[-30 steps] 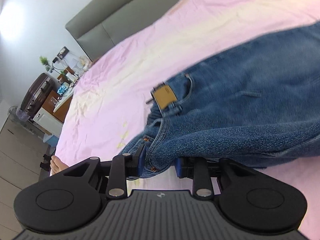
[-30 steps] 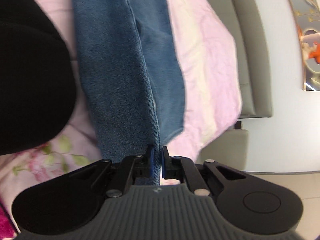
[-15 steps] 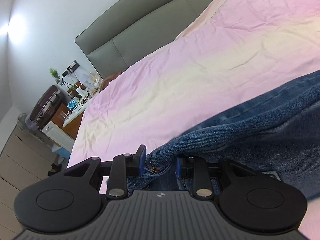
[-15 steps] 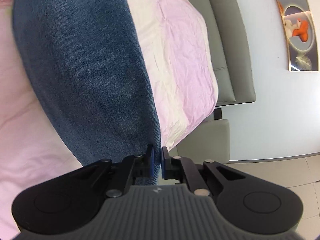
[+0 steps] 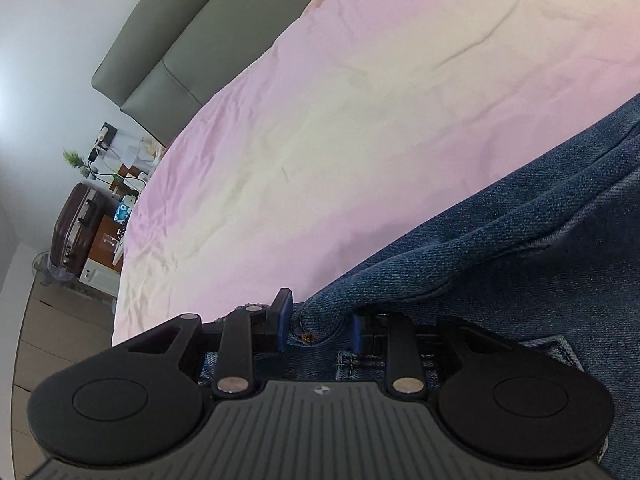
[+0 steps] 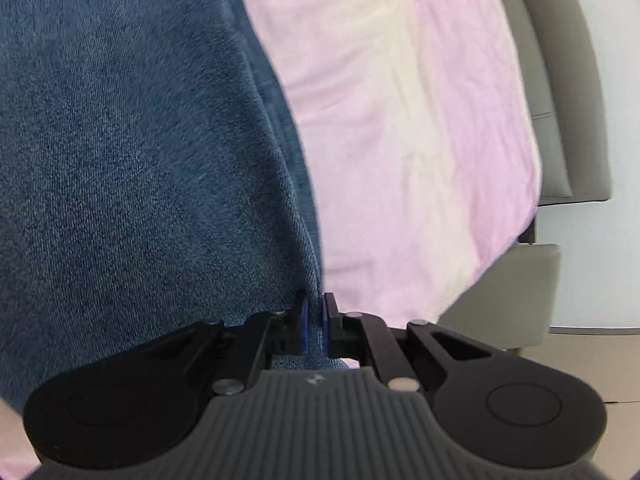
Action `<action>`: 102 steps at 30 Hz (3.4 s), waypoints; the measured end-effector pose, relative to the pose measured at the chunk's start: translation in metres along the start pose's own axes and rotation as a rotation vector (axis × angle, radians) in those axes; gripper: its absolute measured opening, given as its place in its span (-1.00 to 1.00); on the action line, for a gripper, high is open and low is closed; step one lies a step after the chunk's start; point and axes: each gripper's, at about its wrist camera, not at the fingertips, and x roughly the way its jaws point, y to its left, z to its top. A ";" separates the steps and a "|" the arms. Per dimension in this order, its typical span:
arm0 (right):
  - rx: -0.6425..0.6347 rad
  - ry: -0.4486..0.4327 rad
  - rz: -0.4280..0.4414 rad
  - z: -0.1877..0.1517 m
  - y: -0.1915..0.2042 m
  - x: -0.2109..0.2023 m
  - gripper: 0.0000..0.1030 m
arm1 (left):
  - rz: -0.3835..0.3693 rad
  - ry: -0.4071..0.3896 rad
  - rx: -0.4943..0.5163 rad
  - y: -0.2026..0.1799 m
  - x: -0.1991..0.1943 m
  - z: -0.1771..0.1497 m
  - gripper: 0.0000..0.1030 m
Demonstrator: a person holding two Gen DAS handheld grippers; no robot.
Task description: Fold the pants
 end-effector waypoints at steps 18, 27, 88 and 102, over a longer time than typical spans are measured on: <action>0.006 -0.011 -0.035 0.015 -0.025 0.016 -1.00 | 0.014 -0.029 -0.073 0.008 -0.003 0.035 -0.37; 0.015 0.034 0.033 0.032 -0.016 0.055 -0.95 | -0.057 0.017 0.003 -0.001 0.032 0.029 -0.21; 2.225 -0.136 0.398 -0.191 0.009 0.028 -0.56 | -0.470 0.197 -1.300 0.123 0.022 -0.157 0.04; 1.823 -0.339 0.214 -0.185 -0.105 -0.089 -0.90 | -0.474 0.075 -1.124 0.196 -0.075 -0.137 -0.16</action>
